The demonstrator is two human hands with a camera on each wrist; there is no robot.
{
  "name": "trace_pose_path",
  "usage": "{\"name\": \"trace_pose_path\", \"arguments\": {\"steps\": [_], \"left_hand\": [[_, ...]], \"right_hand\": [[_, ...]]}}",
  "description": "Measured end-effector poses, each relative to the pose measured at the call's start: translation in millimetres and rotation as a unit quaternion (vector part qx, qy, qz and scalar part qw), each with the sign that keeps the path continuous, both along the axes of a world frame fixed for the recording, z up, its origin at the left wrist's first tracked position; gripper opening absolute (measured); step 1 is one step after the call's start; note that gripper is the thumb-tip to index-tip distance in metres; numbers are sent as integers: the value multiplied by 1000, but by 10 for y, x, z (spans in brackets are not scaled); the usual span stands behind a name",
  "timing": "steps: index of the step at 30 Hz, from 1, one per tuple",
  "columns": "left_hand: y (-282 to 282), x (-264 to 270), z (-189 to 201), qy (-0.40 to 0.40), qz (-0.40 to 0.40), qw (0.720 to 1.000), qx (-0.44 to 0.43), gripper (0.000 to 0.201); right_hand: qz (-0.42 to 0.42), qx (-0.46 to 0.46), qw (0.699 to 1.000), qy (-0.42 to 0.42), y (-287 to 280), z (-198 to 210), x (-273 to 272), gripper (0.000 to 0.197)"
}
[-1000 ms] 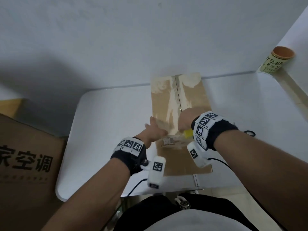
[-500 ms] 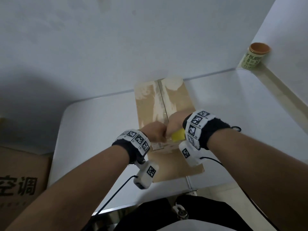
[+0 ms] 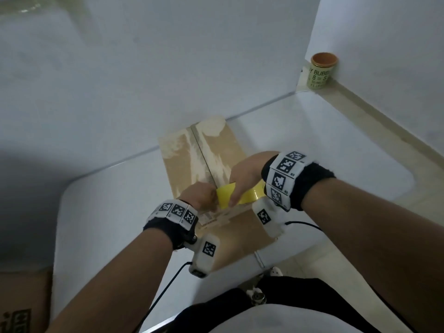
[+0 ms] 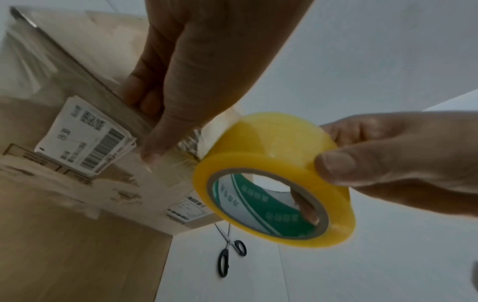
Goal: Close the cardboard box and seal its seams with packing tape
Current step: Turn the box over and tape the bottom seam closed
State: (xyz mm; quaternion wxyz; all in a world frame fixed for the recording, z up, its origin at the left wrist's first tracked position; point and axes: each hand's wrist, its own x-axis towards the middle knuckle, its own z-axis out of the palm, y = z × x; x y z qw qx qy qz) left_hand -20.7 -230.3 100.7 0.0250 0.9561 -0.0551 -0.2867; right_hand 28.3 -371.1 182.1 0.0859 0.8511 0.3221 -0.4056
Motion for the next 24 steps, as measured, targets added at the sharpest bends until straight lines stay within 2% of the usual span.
{"name": "trace_pose_path", "arguments": {"steps": [3, 7, 11, 14, 15, 18, 24], "left_hand": [[14, 0, 28, 8, 1, 1000, -9, 23], [20, 18, 67, 23, 26, 999, -22, 37], [33, 35, 22, 21, 57, 998, -33, 39], [20, 51, -4, 21, 61, 998, -29, 32], [20, 49, -8, 20, 63, 998, -24, 27], [22, 49, -34, 16, 69, 997, -17, 39], [26, 56, -51, 23, 78, 997, -8, 40]], "right_hand": [[3, 19, 999, -29, -54, -45, -66, 62], [-13, 0, 996, -90, -229, -32, -79, 59], [-99, -3, 973, -207, -594, -62, 77, 39], [-173, 8, 960, -222, -703, -231, 56, 29], [-185, 12, 957, -223, -722, -269, 40, 29], [-191, 30, 957, -215, -788, -286, 41, 39], [-160, 37, 962, -217, -902, -349, 33, 50]]}}
